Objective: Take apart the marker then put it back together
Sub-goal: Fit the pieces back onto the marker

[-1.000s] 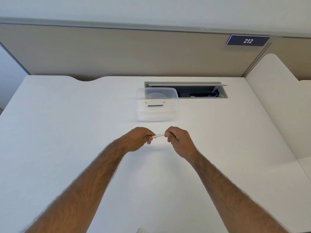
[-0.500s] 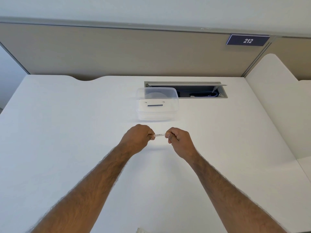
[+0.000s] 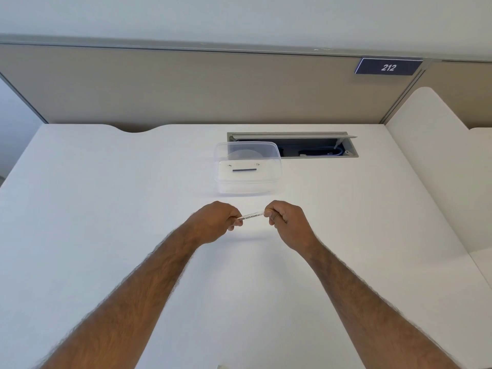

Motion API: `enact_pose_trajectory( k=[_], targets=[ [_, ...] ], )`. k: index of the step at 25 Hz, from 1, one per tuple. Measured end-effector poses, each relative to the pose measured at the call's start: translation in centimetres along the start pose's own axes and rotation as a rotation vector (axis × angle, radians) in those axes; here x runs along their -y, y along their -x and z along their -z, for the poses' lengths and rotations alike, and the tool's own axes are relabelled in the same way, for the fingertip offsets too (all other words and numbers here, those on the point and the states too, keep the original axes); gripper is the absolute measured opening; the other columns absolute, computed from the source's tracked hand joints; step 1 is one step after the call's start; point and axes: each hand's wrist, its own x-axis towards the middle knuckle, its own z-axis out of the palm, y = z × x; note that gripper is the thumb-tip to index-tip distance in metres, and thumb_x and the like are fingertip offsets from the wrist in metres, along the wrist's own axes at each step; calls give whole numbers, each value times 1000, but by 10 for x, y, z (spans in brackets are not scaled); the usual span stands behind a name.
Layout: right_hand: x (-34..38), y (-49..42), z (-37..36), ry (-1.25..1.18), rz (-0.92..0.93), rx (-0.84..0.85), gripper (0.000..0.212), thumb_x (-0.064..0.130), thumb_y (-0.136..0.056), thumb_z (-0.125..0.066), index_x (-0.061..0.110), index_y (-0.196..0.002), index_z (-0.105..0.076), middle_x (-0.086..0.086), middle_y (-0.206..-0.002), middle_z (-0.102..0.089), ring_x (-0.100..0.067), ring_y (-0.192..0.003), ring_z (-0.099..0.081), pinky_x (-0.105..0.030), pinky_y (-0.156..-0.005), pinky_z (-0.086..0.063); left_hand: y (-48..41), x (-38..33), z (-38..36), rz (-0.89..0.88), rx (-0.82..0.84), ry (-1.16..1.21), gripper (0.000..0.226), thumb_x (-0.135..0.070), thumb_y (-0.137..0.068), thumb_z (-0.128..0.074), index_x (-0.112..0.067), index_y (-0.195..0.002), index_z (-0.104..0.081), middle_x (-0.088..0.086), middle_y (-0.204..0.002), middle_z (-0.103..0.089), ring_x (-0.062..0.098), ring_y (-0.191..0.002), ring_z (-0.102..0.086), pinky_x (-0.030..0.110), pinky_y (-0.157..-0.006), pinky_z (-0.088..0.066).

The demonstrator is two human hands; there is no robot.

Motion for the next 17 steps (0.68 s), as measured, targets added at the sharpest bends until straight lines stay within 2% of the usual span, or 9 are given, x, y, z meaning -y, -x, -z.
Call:
enact_pose_trajectory(
  k=[3, 6, 12, 17],
  targets=[
    [-1, 2, -4, -30, -59, -6, 22, 1, -94, -50, 10, -80, -64, 0, -66, -58, -9, -61, -47, -19, -56, -36, 2, -5, -3, 27, -113, -87, 23, -21, -96, -53, -32, -93, -73, -12, -91, -71, 15, -88, -64, 35, -76, -54],
    [-1, 4, -7, -91, -115, -13, 22, 4, -96, -52, 11, -79, -65, 2, -64, -58, -12, -61, -47, -22, -55, -36, 4, -10, -3, 69, -213, -97, 16, -25, -93, -62, -31, -95, -77, -14, -88, -69, 15, -86, -63, 29, -69, -46],
    [-4, 7, -11, -126, -189, -1, 23, 9, -97, -53, 11, -78, -65, 4, -62, -60, -16, -62, -50, -33, -60, -41, 3, -15, 0, 87, -265, -88, 11, -25, -88, -68, -28, -92, -77, -10, -89, -69, 16, -85, -61, 29, -66, -43],
    [1, 9, -10, -194, -243, 4, 24, 8, -98, -52, 6, -78, -66, 0, -63, -61, -15, -59, -49, -27, -58, -42, 5, -19, -1, 40, -328, -109, 9, -21, -88, -68, -24, -93, -75, -7, -91, -72, 18, -88, -58, 31, -67, -44]
  ],
)
